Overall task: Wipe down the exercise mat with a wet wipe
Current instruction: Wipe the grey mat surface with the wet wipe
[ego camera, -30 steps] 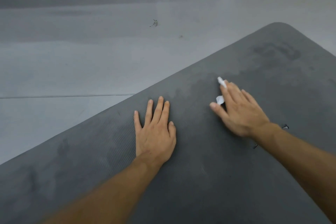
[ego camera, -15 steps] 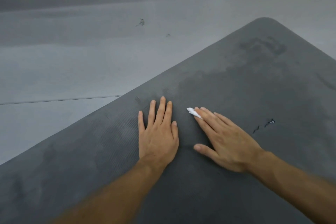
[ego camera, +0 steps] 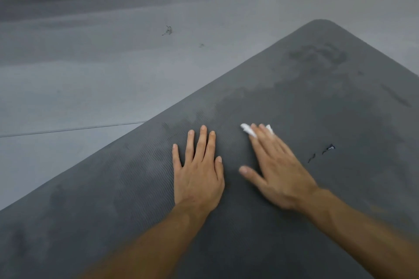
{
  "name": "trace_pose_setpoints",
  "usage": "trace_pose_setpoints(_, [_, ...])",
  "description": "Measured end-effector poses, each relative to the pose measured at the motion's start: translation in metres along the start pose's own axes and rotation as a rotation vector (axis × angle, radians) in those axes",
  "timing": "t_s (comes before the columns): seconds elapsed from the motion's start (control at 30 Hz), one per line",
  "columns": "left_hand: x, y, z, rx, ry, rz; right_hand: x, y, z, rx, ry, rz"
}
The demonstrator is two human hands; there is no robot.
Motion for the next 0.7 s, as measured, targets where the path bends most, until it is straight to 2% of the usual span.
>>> trace_pose_setpoints(0.1, [-0.004,-0.001,-0.005,0.009,-0.029,0.0,0.021,-0.021,-0.032,0.026,0.103,-0.071])
trace_pose_setpoints(0.23, [-0.014,-0.007,-0.018,0.035,-0.069,0.028,0.009,-0.026,-0.05,0.079,0.178,-0.194])
trace_pose_setpoints(0.5, [-0.028,-0.012,-0.025,0.074,-0.091,0.065,-0.09,0.022,-0.02,-0.062,-0.224,-0.127])
trace_pose_setpoints(0.6, [-0.032,-0.014,-0.026,0.075,-0.09,0.076,-0.086,0.023,-0.018,-0.058,-0.222,-0.021])
trace_pose_setpoints(0.7, [-0.033,-0.014,-0.027,0.064,-0.087,0.067,-0.056,0.011,-0.033,0.0,-0.099,-0.008])
Point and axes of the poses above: each hand's wrist, its own z-axis towards the middle knuckle, its own y-axis out of the back of the hand, x = y × z, the point moved 8 cm from there along z, towards the middle knuckle, and after that the axes turned 11 degrees about x, right-handed, at the moved point
